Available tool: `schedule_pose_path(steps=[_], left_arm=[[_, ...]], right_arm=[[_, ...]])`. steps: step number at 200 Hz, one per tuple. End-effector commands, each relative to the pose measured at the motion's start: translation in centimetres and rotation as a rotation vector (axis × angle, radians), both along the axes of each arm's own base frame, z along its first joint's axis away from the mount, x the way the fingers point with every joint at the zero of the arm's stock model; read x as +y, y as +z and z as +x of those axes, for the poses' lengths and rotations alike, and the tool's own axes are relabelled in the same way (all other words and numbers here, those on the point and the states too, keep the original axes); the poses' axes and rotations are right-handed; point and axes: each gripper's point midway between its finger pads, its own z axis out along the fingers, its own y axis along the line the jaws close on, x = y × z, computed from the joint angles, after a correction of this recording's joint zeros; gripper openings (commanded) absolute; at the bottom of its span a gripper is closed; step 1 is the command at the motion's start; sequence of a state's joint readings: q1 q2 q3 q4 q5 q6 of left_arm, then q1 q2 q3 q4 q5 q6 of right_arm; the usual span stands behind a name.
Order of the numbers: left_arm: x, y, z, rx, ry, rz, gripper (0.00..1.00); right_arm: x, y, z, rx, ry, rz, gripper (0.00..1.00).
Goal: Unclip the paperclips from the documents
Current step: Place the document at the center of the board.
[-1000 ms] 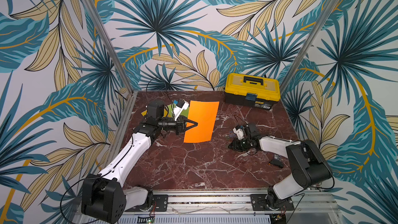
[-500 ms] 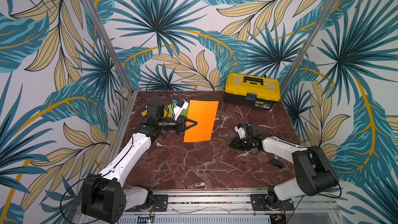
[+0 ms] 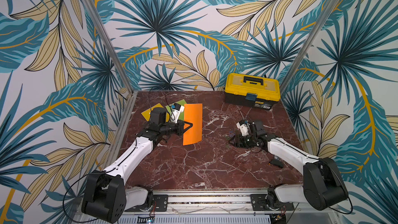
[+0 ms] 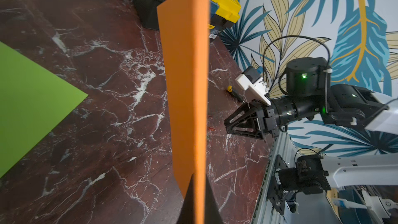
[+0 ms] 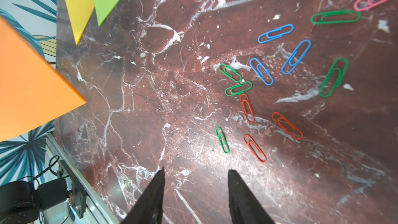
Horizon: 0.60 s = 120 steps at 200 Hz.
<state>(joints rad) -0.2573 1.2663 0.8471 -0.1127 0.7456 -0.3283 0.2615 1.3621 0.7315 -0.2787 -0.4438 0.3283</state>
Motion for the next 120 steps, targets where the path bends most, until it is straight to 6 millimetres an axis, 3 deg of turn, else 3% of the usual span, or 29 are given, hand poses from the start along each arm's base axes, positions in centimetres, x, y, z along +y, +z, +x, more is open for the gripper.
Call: schedule_pose_path(steps=[1,62,120], left_arm=[[0.6,-0.8,1.7,0.011,0.091,0.018,0.00],[3.1,-5.2,3.7,0.124,0.238,0.068,0.00],[6.5,-10.1,4.4,0.243,0.380,0.132,0.00]], right_arm=[[0.0,1.0,-0.5,-0.005,0.017,0.007,0.51],[0.0,2.1,-1.1,-0.024,0.030,0.009,0.54],[0.2,2.7,-0.9,-0.036,0.034,0.025,0.55]])
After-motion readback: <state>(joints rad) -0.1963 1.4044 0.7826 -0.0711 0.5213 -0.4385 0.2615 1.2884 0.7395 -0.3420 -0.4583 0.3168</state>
